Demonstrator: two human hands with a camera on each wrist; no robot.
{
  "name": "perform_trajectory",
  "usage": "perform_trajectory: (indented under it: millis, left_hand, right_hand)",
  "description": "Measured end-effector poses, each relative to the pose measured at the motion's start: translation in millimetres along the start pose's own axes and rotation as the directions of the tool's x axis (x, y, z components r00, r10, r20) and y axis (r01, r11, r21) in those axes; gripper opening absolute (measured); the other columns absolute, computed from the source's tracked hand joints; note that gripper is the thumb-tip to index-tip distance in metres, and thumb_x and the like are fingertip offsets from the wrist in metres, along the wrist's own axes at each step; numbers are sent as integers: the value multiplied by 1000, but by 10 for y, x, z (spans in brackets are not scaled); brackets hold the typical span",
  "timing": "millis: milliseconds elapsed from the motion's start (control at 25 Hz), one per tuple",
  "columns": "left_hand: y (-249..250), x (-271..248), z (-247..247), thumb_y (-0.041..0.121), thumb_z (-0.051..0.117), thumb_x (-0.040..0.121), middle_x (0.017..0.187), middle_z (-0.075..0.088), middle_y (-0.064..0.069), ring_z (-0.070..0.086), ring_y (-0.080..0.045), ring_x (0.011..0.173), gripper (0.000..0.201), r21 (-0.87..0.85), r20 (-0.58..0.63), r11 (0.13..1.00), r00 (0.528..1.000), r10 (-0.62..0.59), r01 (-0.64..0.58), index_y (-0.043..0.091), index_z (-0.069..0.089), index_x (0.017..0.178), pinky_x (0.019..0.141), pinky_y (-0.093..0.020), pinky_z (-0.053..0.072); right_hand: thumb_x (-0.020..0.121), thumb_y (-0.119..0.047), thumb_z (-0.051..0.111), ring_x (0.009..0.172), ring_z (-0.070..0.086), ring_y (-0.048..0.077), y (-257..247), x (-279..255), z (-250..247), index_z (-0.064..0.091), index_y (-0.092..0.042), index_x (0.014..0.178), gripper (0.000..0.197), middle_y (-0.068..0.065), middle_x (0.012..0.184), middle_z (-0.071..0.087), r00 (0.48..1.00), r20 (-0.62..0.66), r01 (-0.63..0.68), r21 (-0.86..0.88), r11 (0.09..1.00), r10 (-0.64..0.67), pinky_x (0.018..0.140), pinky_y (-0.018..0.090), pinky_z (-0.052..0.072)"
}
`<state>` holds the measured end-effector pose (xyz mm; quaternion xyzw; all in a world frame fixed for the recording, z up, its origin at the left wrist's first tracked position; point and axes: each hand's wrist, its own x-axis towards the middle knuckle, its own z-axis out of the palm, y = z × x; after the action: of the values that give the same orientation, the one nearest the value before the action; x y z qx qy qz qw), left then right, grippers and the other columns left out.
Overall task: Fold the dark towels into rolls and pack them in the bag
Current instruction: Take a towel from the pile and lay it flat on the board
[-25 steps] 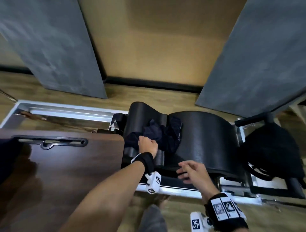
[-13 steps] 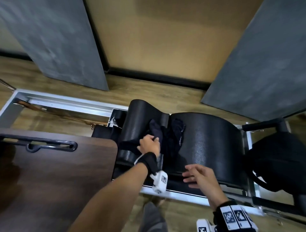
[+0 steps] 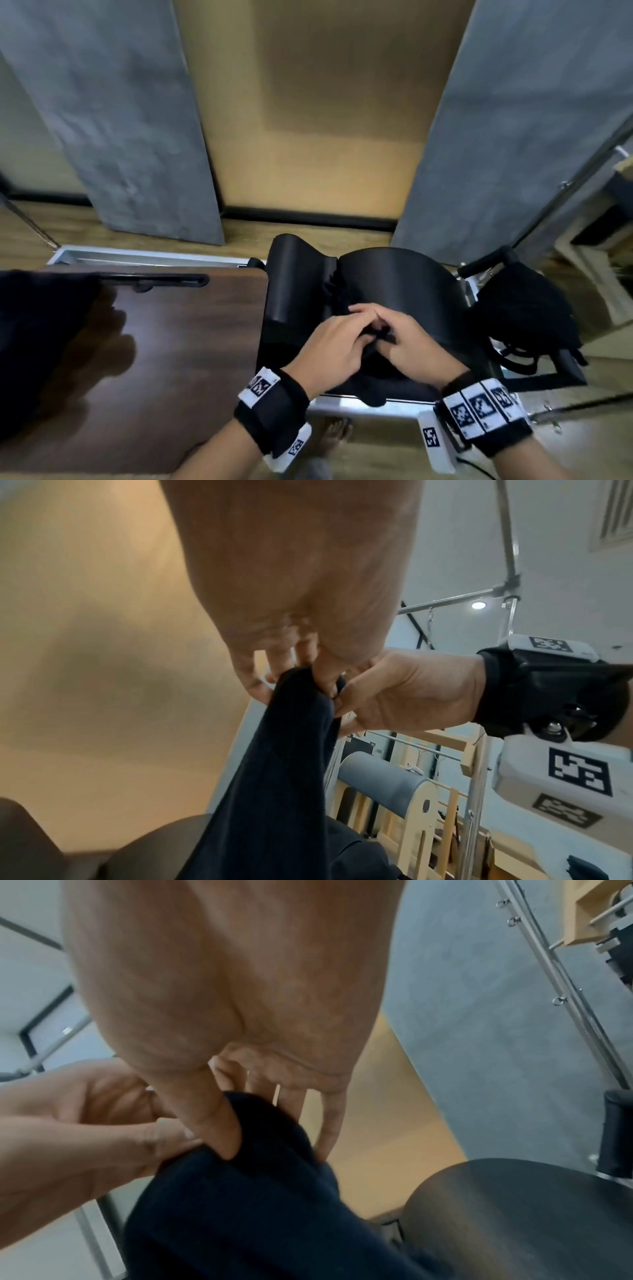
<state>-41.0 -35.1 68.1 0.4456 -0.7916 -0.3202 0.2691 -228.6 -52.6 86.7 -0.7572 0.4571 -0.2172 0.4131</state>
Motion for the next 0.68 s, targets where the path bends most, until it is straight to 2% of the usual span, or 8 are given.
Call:
perform_trajectory:
  millis: [40, 120, 240, 320, 440, 560, 680]
  left_hand:
    - [110, -239, -60, 16, 56, 103, 106, 71, 4, 68, -24, 100, 14, -25, -23, 1000, 1000, 14, -15, 24, 54, 115, 86, -45, 52]
    - [277, -688, -202, 24, 57, 105, 100, 70, 12, 68, -14, 94, 16, -81, -85, 997, 996, -6, -1, 31, 48, 116, 85, -40, 53]
    - [347, -1238, -426, 37, 71, 98, 96, 69, 18, 65, -4, 93, 26, -43, -166, 998, 985, -51, 44, 37, 53, 116, 86, -32, 51]
    - [335, -1619, -591, 47, 78, 90, 90, 69, 20, 60, 2, 92, 23, 78, -188, 990, 977, -100, 116, 36, 62, 104, 91, -33, 44]
    - [282, -2146, -888, 48, 80, 87, 87, 67, 21, 60, 0, 91, 20, 196, -211, 960, 964, -160, 202, 33, 68, 88, 101, -43, 39]
    - [231, -2531, -1239, 50, 79, 87, 86, 65, 24, 63, -3, 93, 20, 273, -199, 937, 965, -168, 219, 34, 68, 85, 102, -47, 41]
    - [134, -2951, -1621, 49, 80, 88, 83, 64, 24, 61, -1, 88, 19, 328, -176, 915, 966, -187, 237, 33, 71, 86, 100, -47, 44]
  right_hand:
    - [85, 11, 64, 105, 67, 8, -121, -157, 57, 71, -27, 114, 49, -10, 107, 73, 1000, -13, 27, -38, 999, -28, 96, 38, 54]
    - [90, -5, 73, 92, 70, 8, -403, -433, 206, 76, -23, 100, 21, -11, 93, 76, 998, -38, 47, -86, 995, -50, 87, 40, 55]
    - [86, -14, 81, 83, 68, 6, -817, -680, 415, 78, -21, 89, 8, -11, 84, 75, 988, -121, 82, -98, 992, -93, 82, 35, 52]
    - [82, -9, 83, 81, 68, 10, -1085, -797, 539, 72, -18, 76, 16, -7, 82, 74, 976, -175, 118, -72, 990, -129, 79, 37, 53]
    - [79, -5, 85, 82, 71, 15, -1408, -944, 705, 58, -18, 69, 32, -3, 83, 75, 972, -199, 124, -30, 992, -128, 81, 42, 57]
    - [80, -11, 88, 72, 62, 13, -1599, -1037, 856, 44, -18, 69, 45, 2, 74, 68, 962, -235, 128, -55, 990, -138, 71, 40, 51]
    - [80, -19, 89, 66, 49, 20, -1766, -1145, 1011, 36, -18, 68, 54, 7, 69, 60, 961, -234, 117, -136, 984, -146, 65, 37, 41]
